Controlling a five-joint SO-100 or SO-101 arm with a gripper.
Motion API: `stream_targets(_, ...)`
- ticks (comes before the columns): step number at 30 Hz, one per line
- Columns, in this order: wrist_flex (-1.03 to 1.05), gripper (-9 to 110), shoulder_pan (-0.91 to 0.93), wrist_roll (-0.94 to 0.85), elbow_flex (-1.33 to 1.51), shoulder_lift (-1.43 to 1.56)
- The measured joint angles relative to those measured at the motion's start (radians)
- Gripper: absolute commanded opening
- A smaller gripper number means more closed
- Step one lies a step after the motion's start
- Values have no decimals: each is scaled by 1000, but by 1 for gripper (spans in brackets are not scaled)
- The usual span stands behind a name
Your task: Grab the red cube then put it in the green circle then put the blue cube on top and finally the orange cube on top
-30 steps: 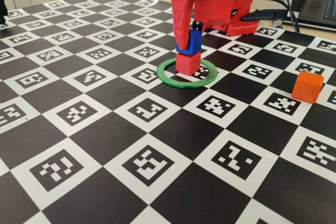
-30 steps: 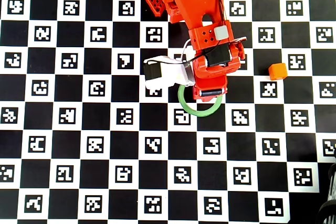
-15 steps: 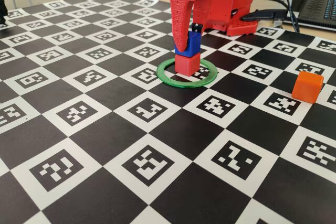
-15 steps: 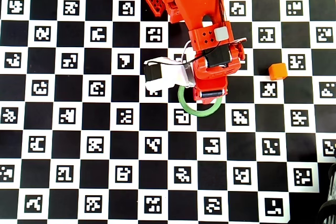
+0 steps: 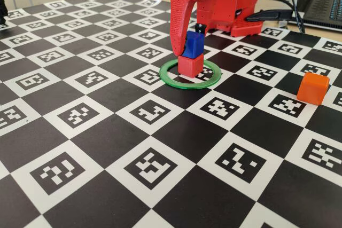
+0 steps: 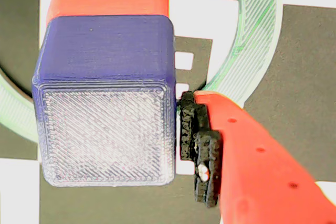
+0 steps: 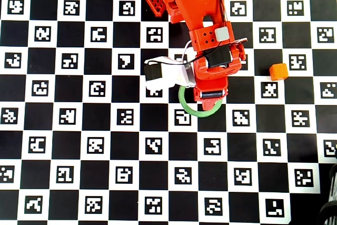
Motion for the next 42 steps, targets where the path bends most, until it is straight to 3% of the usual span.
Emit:
stream_targets(6,106,35,3,3,-23,2)
stream_targets(19,443,36,-52,227,-272,115)
stream_targets(27,453,37,-181,445,-288,147)
stream_targets(34,391,36,-397,494,-364,123)
stream_targets(42,330,36,-557,571,-557,-106)
